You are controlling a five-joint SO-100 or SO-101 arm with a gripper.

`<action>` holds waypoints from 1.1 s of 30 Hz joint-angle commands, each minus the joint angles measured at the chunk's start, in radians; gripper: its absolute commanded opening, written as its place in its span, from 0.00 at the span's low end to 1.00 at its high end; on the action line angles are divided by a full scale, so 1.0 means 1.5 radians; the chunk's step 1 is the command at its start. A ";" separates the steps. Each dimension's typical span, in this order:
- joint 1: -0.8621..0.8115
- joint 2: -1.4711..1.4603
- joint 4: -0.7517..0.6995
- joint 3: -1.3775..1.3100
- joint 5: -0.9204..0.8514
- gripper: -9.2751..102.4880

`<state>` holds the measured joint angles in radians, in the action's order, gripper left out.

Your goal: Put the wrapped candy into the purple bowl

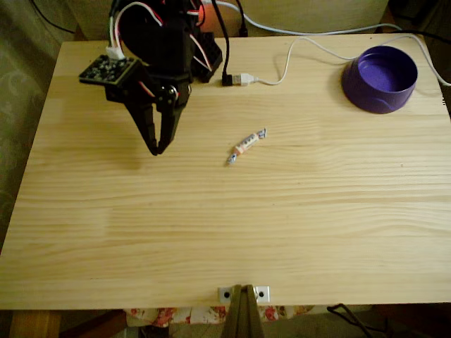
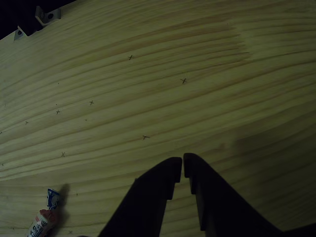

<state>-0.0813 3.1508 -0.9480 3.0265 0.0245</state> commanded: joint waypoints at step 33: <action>0.055 0.004 -0.003 -0.015 -0.003 0.08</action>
<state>-0.0107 3.1508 -0.9541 3.0265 0.0245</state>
